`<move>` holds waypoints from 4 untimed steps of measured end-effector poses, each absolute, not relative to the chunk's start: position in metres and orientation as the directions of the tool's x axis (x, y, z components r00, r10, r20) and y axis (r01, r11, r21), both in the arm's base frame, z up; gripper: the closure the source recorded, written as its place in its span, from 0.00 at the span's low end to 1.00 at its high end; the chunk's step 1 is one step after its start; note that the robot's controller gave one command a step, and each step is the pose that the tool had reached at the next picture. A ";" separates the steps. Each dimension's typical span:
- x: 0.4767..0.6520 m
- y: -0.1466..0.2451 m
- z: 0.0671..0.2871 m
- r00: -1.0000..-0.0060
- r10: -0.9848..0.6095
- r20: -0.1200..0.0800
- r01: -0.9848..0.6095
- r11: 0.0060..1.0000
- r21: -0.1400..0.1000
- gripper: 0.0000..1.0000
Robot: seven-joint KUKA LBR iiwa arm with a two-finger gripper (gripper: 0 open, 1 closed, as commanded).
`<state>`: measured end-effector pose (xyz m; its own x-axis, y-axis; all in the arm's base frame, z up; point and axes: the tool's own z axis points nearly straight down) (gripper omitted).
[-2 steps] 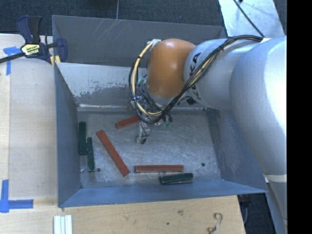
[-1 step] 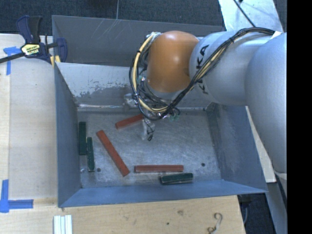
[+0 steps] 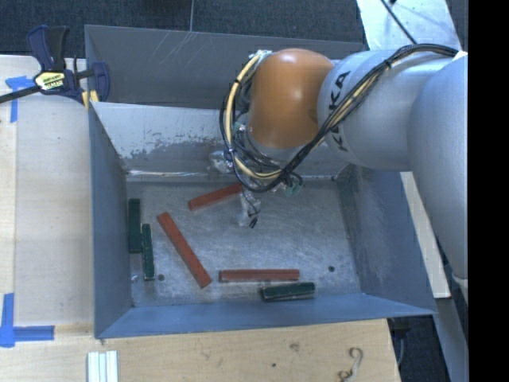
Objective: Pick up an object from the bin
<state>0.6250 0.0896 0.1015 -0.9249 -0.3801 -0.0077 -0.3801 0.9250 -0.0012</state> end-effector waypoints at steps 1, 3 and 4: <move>0.628 0.101 0.069 -0.940 -0.341 0.000 -0.341 0.940 0.001 0.00; 0.630 0.101 0.071 -0.941 -0.338 -0.006 -0.338 0.941 0.001 1.00; 0.633 0.101 0.154 -0.942 -0.335 -0.013 -0.335 0.942 -0.002 1.00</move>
Offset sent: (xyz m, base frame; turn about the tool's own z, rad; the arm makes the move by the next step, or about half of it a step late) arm 0.0023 0.0113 -0.0315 0.0418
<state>0.6328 0.1012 0.1542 -0.9420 -0.3353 -0.0126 -0.3353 0.9421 -0.0022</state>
